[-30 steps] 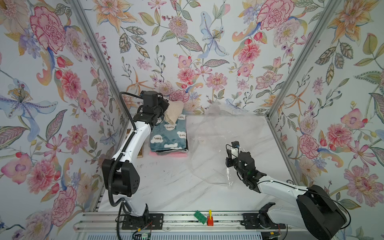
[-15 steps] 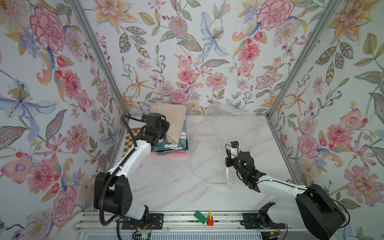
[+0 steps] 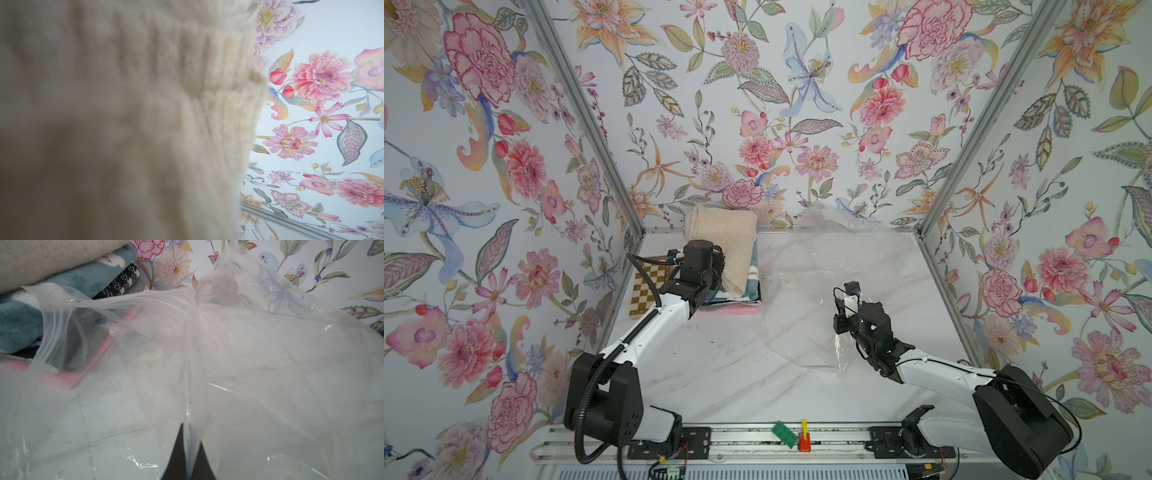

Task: Take the blanket out of the vacuum bag
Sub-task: Place the blanket at the center of the board.

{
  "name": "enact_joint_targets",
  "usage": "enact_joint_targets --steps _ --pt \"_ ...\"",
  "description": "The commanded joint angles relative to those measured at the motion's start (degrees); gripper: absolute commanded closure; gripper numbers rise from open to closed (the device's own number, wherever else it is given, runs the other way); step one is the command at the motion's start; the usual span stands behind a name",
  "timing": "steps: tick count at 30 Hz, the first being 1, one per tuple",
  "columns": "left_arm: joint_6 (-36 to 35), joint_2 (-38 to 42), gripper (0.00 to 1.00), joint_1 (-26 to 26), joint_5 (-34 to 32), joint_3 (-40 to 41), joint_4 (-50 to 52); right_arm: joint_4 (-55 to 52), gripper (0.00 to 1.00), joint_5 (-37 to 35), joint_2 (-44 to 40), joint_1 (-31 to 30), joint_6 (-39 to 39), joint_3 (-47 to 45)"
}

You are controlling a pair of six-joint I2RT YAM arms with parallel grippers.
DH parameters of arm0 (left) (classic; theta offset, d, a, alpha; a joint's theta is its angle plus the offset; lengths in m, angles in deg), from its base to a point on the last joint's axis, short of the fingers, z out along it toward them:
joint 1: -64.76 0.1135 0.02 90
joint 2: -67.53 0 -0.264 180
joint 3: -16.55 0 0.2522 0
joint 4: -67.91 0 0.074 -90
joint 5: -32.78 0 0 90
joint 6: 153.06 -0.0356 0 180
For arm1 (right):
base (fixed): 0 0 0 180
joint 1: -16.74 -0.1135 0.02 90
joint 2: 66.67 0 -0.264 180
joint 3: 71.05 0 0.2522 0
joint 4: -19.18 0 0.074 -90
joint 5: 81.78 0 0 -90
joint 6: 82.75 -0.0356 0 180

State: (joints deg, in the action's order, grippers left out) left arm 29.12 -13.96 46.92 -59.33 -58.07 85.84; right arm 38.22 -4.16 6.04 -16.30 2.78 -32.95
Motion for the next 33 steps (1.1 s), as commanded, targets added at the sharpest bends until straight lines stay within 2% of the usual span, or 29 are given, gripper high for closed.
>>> enact_joint_targets --steps 1,6,8,15,21,24,27,33 --pt "4.37 2.03 1.00 -1.56 1.76 -0.64 -2.61 -0.13 1.00 0.60 0.72 -0.58 0.48 1.46" --pt "7.87 0.85 1.00 -2.19 5.65 1.75 -4.06 0.01 1.00 0.70 1.79 -0.76 0.51 1.83" --pt "7.33 -0.07 1.00 -2.28 6.32 1.93 -0.61 -0.09 1.00 0.61 2.24 -0.80 0.73 2.03" --pt "2.21 0.13 0.76 -2.10 5.27 1.76 3.76 -0.15 1.00 0.34 2.11 -0.80 0.78 1.94" --pt "-4.62 3.84 0.48 -1.95 -1.01 -2.36 14.41 -0.25 1.00 0.44 1.74 -0.80 0.58 1.97" --pt "-7.84 6.06 0.35 -1.12 -1.46 -1.99 16.53 -0.18 1.00 0.21 1.34 -0.71 0.51 1.71" --pt "-13.45 7.68 0.30 -0.81 -1.26 -2.18 17.98 -0.19 1.00 0.14 1.47 -0.54 0.43 1.68" --pt "-27.71 8.34 0.29 -0.87 -1.32 -5.20 24.85 -0.53 1.00 0.08 1.78 -0.45 0.17 1.94"
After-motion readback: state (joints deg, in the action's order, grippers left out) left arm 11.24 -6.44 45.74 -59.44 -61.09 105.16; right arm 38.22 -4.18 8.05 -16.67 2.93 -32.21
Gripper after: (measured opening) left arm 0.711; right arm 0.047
